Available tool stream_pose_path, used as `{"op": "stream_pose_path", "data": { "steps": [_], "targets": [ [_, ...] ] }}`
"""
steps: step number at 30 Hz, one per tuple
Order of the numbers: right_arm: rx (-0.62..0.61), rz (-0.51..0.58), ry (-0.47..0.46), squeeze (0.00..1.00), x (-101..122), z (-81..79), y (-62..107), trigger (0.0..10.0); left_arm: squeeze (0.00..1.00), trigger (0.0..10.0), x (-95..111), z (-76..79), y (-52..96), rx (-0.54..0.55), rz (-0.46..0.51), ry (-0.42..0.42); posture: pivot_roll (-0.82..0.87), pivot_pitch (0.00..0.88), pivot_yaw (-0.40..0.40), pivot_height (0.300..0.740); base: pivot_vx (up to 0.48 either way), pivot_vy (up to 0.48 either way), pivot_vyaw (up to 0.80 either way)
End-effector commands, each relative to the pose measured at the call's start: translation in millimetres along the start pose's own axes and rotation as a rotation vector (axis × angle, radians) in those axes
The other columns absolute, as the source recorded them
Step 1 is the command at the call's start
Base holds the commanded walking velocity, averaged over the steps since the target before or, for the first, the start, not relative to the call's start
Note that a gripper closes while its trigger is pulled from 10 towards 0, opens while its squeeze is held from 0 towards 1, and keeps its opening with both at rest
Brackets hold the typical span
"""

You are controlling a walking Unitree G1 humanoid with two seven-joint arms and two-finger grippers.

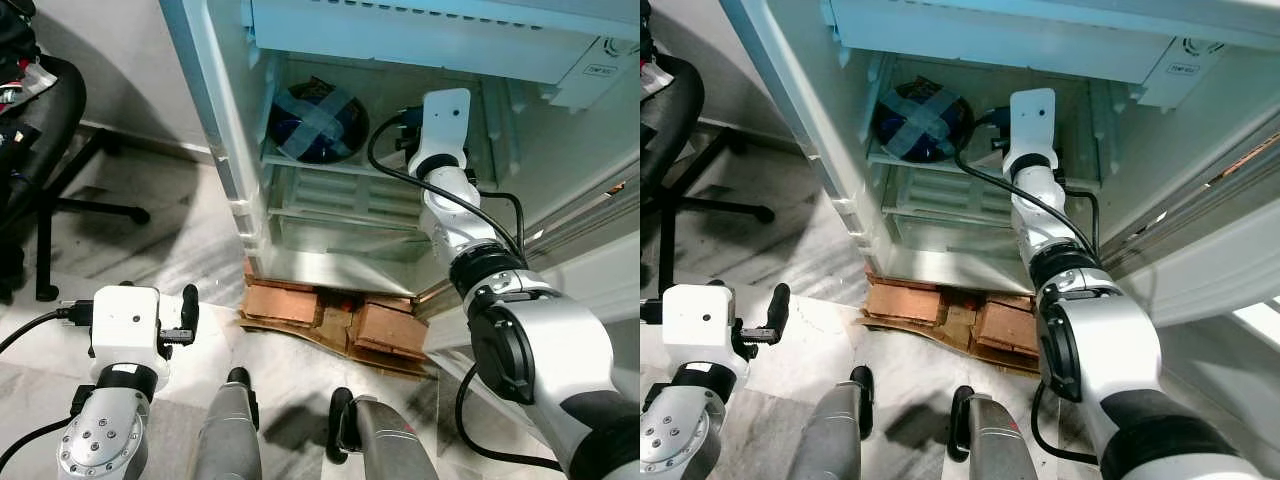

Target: Restocking fridge

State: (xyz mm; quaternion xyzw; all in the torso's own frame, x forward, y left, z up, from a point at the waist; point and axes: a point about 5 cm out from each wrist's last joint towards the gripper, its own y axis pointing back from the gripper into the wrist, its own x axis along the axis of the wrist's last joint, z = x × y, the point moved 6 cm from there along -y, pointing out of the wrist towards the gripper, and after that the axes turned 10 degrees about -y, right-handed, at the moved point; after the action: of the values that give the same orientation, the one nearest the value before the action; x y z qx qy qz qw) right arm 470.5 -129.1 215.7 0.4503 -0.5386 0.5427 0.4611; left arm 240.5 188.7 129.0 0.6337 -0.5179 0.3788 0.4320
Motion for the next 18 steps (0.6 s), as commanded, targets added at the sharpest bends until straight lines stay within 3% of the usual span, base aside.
{"op": "stream_pose_path", "data": {
  "steps": [1,10,18],
  "targets": [
    [-0.011,-0.007,0.059,1.00,-4,3.7,1.1,10.0,0.00,10.0,-11,0.2,2.0,0.006,-0.048,-0.005,0.40,0.366,-0.071,0.740,0.000,0.000,0.00],
    [-0.030,0.025,0.165,1.00,1,15.0,1.0,10.0,0.00,10.0,-11,-0.3,-0.6,0.016,-0.051,-0.004,0.39,0.362,-0.073,0.740,0.000,0.000,0.00],
    [-0.052,0.041,0.189,1.00,2,27.0,1.9,10.0,0.00,10.0,-13,1.5,-1.1,0.009,-0.053,-0.005,0.39,0.355,-0.067,0.740,0.000,0.000,0.00]
  ]
}}
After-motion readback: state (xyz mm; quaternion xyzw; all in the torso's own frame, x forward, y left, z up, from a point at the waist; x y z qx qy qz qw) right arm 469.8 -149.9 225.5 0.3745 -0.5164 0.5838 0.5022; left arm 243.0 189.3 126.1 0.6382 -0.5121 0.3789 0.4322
